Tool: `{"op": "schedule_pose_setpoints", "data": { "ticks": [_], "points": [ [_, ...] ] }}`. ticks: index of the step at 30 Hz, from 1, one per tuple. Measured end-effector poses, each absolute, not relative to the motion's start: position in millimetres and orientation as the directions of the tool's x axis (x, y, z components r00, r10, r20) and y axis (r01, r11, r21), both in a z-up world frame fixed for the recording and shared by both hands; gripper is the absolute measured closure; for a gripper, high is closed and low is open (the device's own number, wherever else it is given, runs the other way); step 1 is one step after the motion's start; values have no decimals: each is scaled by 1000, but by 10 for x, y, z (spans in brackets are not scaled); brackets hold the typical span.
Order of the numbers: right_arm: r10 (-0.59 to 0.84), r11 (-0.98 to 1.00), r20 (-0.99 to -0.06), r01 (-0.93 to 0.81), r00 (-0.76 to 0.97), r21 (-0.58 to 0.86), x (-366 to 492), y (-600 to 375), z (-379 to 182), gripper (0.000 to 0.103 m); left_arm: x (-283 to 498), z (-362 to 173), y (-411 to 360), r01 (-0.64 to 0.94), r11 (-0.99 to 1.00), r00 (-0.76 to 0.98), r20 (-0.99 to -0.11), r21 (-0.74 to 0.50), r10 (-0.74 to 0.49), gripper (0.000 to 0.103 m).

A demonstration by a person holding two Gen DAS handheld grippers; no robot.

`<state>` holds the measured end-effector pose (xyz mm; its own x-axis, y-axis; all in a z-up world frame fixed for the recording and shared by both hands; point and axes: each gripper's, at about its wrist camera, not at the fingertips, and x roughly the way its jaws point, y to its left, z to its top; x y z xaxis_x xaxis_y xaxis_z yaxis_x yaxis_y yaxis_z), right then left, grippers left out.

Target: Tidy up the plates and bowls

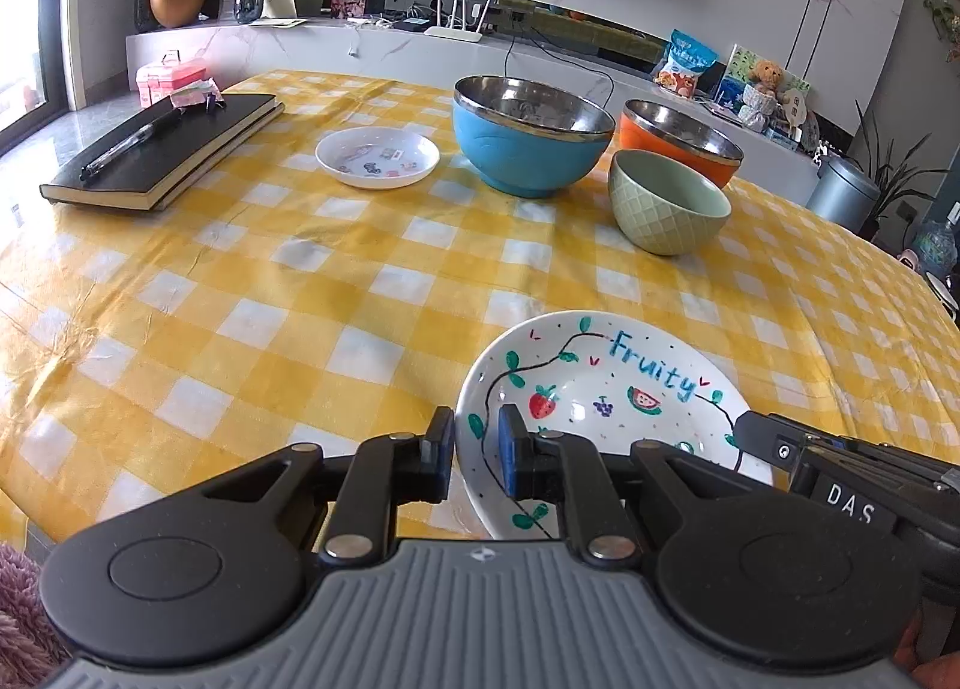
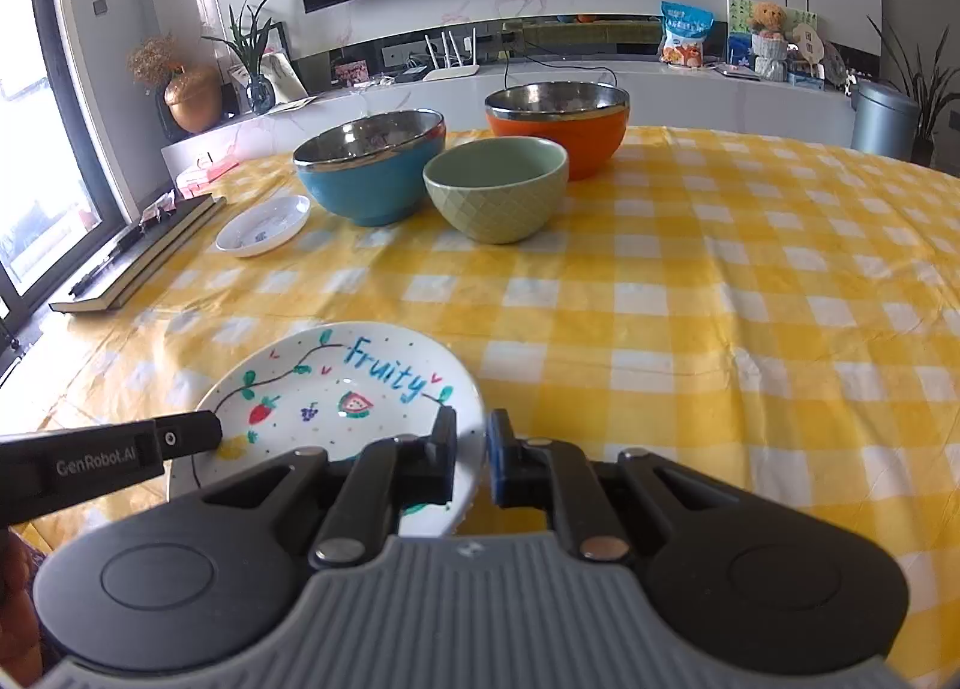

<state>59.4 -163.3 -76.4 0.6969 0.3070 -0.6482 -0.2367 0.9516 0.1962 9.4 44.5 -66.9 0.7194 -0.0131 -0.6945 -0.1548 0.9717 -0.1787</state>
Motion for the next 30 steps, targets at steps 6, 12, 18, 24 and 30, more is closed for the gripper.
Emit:
{"op": "schedule_pose_setpoints", "data": {
  "ticks": [6,12,18,24,30],
  "points": [
    [321,946,-630,-212,707,244,592,-1713,-726,83,76,-621,495,-176,966,730,-684,-189,-1,82],
    [335,941,-594,-225,731,253,556,-1717,-599,66,73,-451,547,-210,957,744,-667,-200,24,76],
    [360,932,-603,-241,712,272,672,-1676,-519,54,238,-230,601,-228,945,727,-687,-234,5,72],
    [375,927,-607,-263,701,269,836,-1552,-440,46,518,-31,699,-214,949,740,-673,-233,2,68],
    [388,921,-594,-266,705,285,1067,-1379,-370,45,852,90,897,-204,961,745,-666,-188,28,67]
  ]
}}
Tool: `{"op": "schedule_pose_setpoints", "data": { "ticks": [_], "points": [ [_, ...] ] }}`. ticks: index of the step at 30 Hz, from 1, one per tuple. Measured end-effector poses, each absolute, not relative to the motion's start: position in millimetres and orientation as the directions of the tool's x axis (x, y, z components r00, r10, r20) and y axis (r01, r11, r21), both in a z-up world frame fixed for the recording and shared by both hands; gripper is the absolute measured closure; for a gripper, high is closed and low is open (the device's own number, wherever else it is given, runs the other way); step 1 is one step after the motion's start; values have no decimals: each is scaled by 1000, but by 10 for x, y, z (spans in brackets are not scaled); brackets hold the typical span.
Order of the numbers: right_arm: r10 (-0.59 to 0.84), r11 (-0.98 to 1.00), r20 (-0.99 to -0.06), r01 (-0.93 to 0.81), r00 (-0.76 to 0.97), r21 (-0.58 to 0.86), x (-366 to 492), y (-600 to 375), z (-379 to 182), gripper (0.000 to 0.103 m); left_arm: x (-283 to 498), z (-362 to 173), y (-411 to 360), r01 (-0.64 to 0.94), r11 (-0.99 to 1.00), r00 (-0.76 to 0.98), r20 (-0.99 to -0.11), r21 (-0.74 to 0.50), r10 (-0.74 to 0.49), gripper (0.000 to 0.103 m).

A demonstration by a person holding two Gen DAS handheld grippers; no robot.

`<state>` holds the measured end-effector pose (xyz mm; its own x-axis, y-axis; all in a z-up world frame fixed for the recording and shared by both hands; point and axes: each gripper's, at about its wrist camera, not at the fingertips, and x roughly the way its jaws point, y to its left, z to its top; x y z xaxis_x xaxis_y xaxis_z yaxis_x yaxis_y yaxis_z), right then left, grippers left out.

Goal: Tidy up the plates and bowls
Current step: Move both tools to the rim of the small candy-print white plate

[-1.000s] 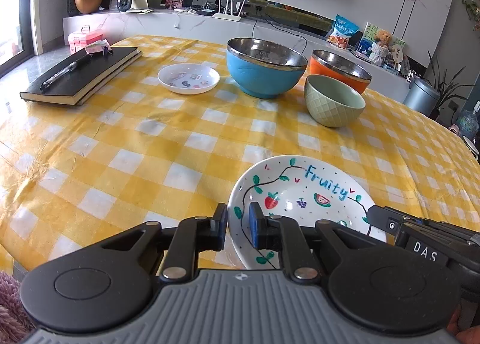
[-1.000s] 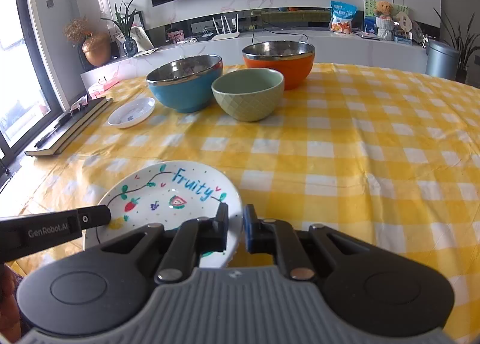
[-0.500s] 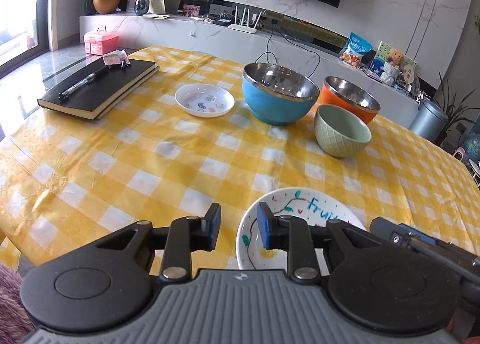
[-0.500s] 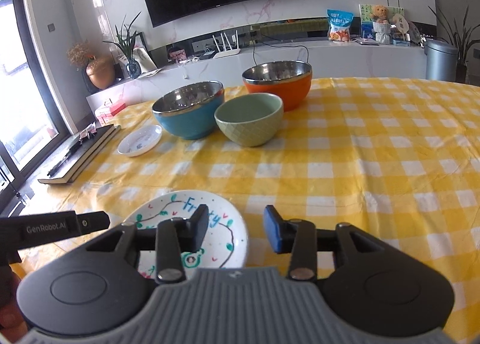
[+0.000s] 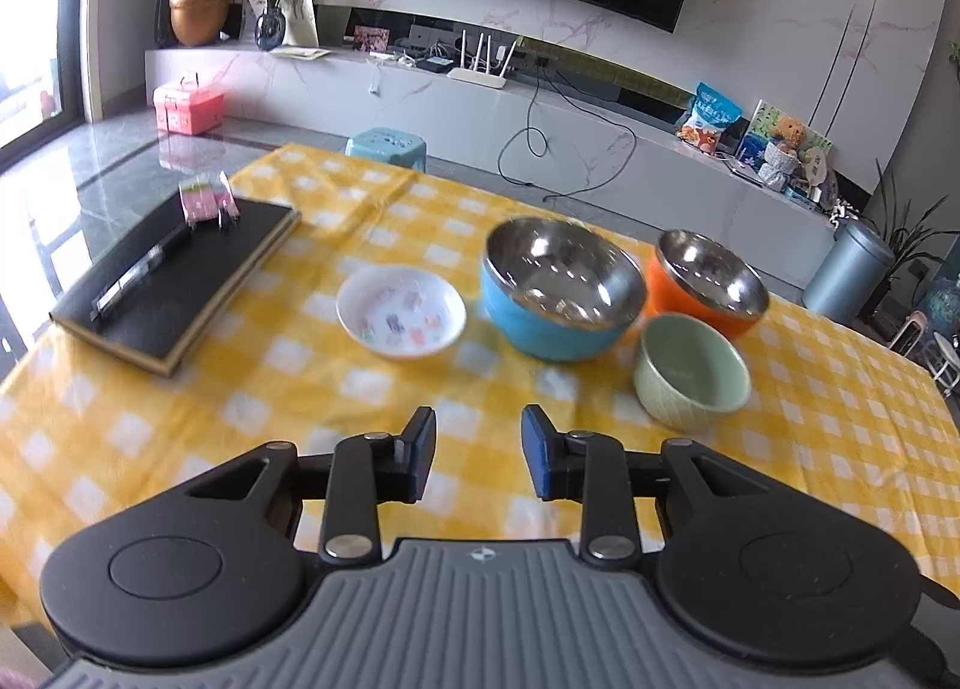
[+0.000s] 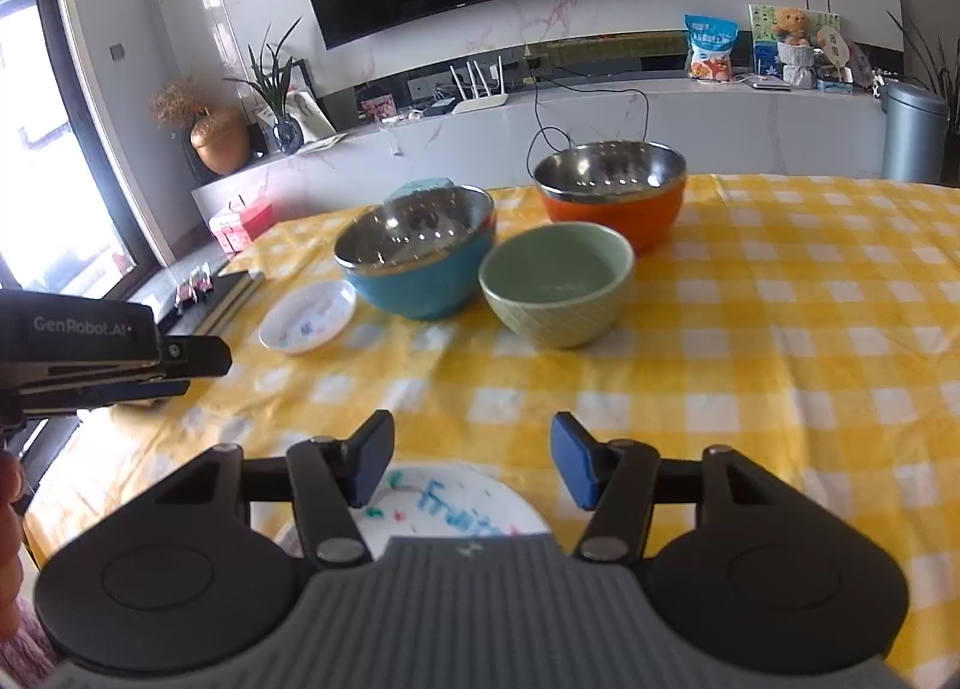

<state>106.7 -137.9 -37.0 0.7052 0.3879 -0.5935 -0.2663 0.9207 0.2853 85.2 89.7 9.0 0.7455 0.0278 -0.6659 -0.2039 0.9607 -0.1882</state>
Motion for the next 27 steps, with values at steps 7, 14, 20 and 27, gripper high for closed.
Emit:
{"op": "schedule_pose_setpoints", "data": {
  "ticks": [7,14,20,27],
  "points": [
    [479,873,-563,-300,673,383,1358,-1047,-334,45,1204,39,1340,-278,939,742,-666,-201,77,67],
    [523,846,-552,-320,650,426,1684,-629,-424,57,1499,-230,1740,-325,909,745,-663,-260,77,67],
    [531,839,-585,-282,613,466,2067,-366,-625,68,1647,-533,1907,-351,873,746,-665,-340,41,67],
    [525,834,-620,-208,583,511,2409,-81,-867,76,1815,-739,1928,-352,863,750,-661,-362,28,72]
  ]
}}
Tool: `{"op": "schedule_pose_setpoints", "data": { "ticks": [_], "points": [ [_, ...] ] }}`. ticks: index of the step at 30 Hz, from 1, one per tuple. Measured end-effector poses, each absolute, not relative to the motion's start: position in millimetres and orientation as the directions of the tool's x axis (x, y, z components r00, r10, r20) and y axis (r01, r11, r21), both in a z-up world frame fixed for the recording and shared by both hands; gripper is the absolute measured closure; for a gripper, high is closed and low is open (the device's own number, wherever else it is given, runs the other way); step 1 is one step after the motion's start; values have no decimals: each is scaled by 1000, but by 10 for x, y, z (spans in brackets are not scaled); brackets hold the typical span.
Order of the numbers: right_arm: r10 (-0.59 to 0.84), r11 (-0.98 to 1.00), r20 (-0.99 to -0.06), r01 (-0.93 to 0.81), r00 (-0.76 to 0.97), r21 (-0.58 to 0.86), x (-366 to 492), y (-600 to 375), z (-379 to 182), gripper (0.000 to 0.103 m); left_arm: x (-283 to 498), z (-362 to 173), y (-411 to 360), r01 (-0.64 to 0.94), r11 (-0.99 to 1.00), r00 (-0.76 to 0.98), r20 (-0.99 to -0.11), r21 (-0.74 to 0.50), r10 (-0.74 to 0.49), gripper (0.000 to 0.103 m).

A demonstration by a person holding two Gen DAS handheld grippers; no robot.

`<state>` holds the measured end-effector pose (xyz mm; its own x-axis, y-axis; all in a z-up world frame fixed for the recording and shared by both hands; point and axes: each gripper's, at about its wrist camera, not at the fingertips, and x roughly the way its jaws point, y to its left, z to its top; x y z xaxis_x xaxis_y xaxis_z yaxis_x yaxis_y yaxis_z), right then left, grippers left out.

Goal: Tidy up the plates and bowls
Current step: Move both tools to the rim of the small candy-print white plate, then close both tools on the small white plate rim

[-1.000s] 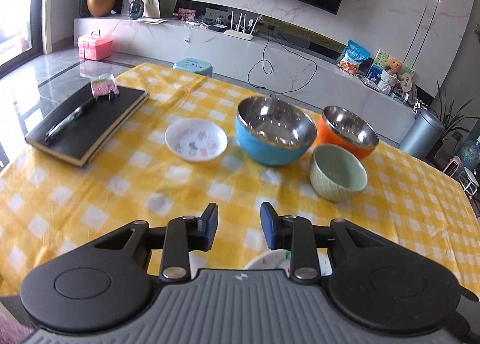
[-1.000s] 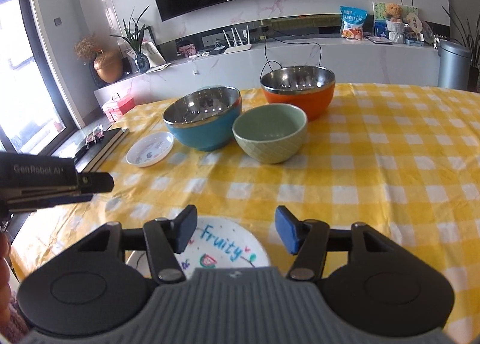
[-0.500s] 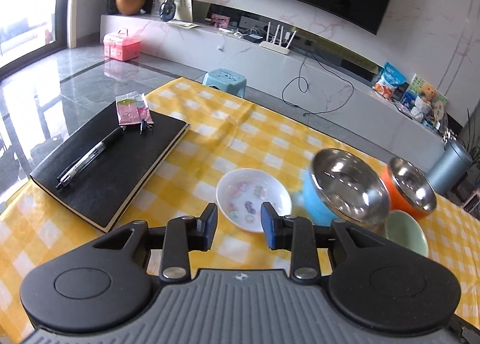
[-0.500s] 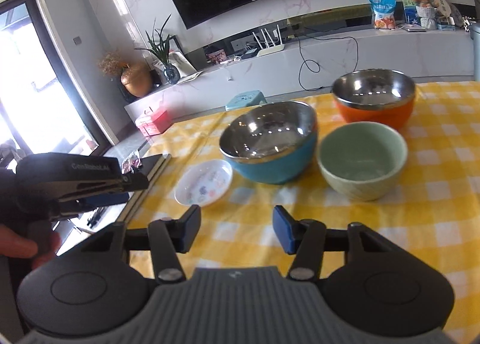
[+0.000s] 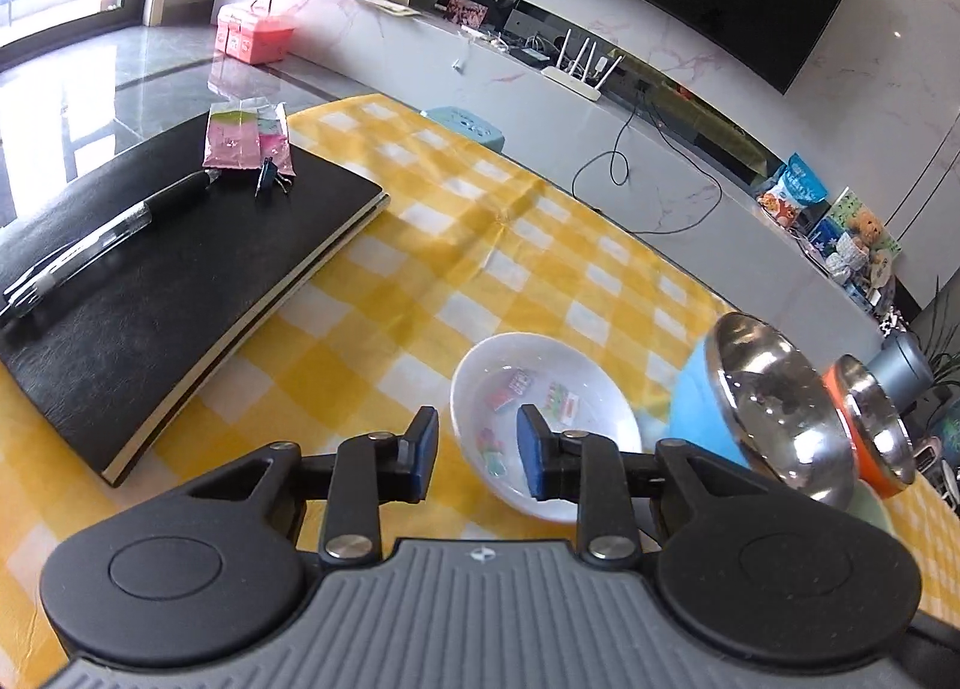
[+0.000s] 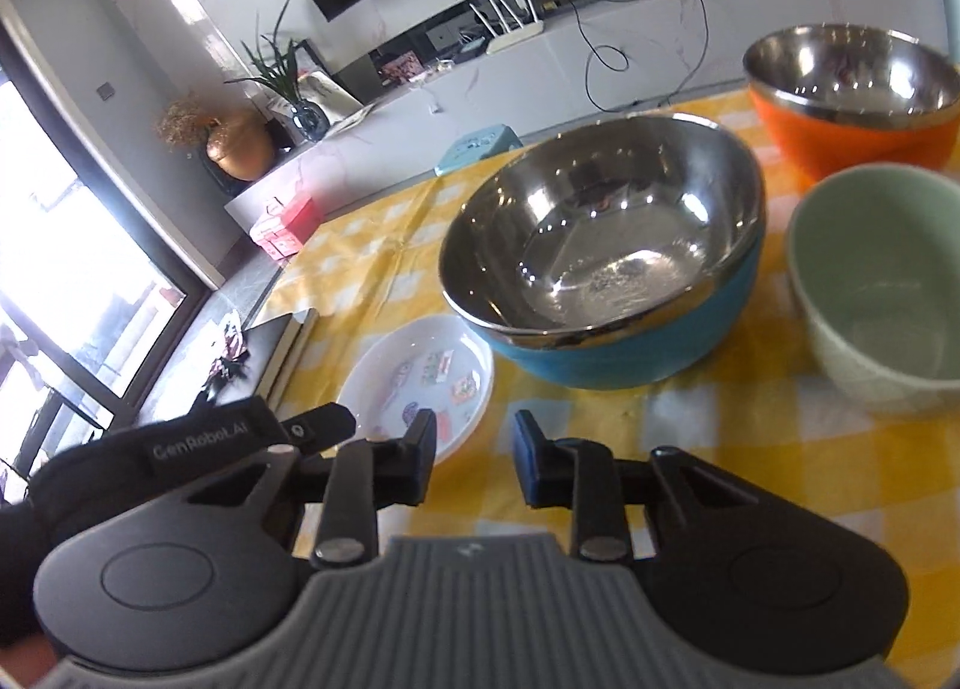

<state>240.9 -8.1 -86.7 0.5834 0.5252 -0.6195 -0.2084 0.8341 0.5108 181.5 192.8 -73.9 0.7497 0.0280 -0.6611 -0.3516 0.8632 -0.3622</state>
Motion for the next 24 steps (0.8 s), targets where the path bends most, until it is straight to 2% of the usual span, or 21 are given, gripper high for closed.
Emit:
{"op": "schedule_pose_setpoints", "data": {
  "ticks": [5,11,12,13,17,24],
  "points": [
    [518,837,-624,-196,585,511,2554,22,-935,80,1866,-748,1897,-355,877,744,-666,-324,55,74],
    [500,846,-640,-172,583,504,2652,63,-1021,92,1894,-814,1919,-371,873,731,-679,-317,64,90],
    [507,843,-638,-177,580,509,2660,69,-1028,96,1892,-810,1907,-365,876,732,-679,-314,62,94],
    [513,839,-634,-182,579,513,2661,76,-1032,98,1891,-808,1898,-364,876,730,-680,-315,59,95],
    [506,842,-634,-173,585,512,2606,43,-1008,98,1833,-766,1905,-371,864,725,-688,-340,41,99],
    [514,836,-636,-171,576,522,2292,-183,-857,99,1525,-606,1744,-357,877,688,-725,-322,14,99]
  ]
}}
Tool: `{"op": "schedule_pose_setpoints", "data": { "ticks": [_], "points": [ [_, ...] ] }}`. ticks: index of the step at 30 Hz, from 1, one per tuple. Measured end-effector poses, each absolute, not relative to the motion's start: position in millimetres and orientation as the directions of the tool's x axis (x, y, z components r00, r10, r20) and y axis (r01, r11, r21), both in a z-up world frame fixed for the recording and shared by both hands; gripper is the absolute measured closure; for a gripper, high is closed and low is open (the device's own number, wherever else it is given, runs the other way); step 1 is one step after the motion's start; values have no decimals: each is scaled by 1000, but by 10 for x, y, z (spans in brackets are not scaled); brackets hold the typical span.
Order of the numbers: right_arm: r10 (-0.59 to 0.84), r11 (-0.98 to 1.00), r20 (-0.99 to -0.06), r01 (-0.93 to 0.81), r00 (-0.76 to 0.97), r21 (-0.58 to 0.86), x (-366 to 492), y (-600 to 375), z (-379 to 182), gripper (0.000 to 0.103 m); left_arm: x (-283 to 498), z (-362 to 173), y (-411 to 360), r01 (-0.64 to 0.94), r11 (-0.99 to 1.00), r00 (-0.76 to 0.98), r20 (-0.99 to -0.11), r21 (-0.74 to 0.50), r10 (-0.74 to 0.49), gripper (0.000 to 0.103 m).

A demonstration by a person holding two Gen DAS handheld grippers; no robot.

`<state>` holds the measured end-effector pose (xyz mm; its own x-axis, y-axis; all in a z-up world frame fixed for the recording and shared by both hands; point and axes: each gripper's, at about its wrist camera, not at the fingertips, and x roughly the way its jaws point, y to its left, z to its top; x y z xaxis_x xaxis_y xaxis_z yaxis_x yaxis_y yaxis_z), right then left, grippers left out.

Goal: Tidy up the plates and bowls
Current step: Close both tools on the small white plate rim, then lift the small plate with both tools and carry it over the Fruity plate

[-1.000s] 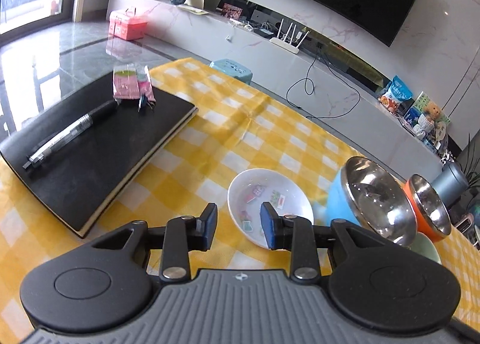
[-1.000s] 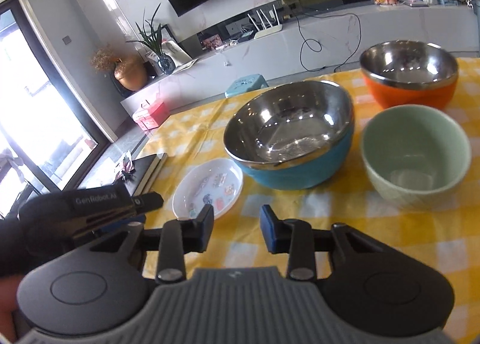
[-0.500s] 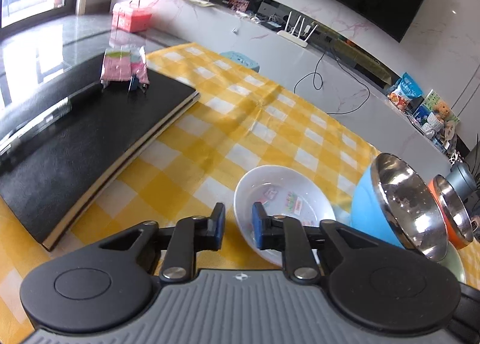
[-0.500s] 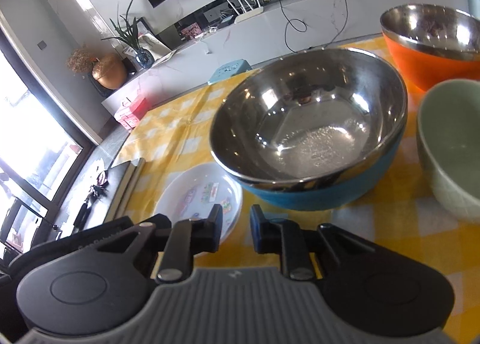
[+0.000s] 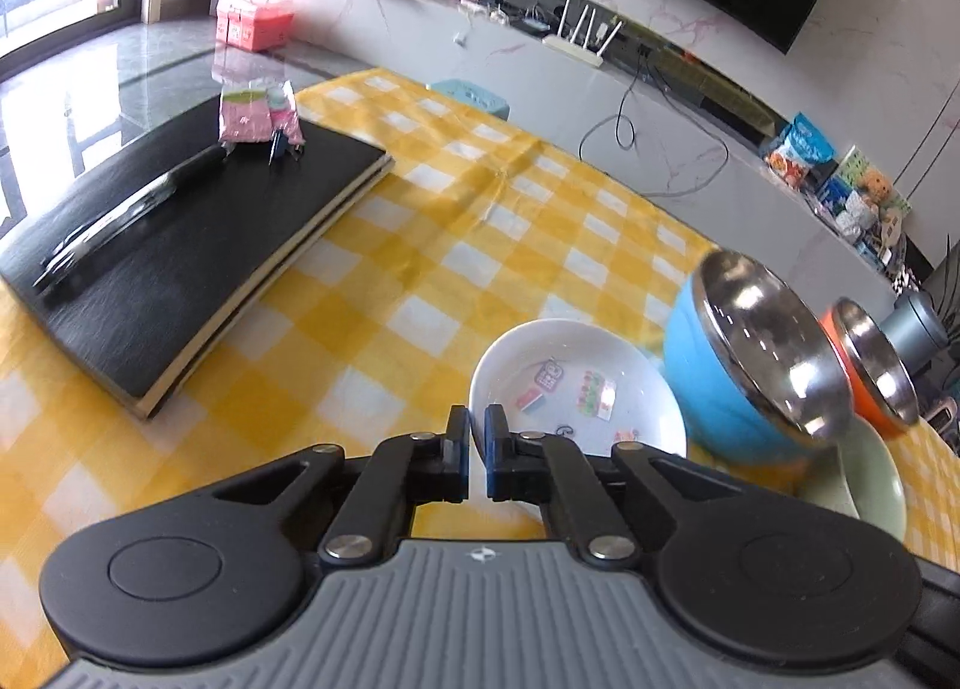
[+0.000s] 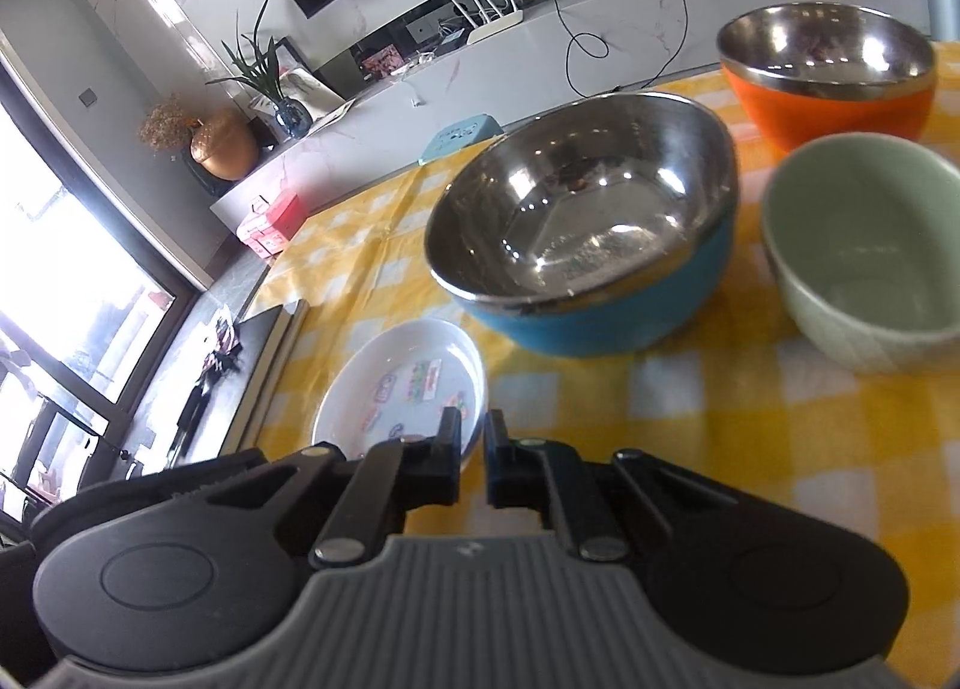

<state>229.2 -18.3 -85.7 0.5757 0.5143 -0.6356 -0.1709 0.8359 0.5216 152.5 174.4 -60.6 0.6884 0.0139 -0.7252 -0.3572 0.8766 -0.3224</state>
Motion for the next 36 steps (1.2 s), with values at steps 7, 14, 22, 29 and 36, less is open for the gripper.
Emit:
{"op": "schedule_pose_setpoints", "data": {
  "ticks": [7,14,22,29,36],
  "points": [
    [511,827,-614,-148,602,543,1823,-601,-617,99,1085,-234,1403,-307,892,722,-692,-333,-10,99],
    [508,819,-573,-154,643,553,1277,-1168,-366,100,599,-42,1000,-269,882,759,-649,-387,-53,99],
    [493,815,-561,-129,665,565,763,-1712,-312,100,187,-73,617,-239,871,763,-637,-430,-105,99],
    [490,807,-587,-82,645,585,491,-2060,-503,100,-33,-234,401,-208,881,741,-656,-425,-141,99],
    [505,800,-607,-68,614,596,377,-2150,-645,101,-150,-413,342,-233,885,712,-691,-403,-127,98]
  ]
}}
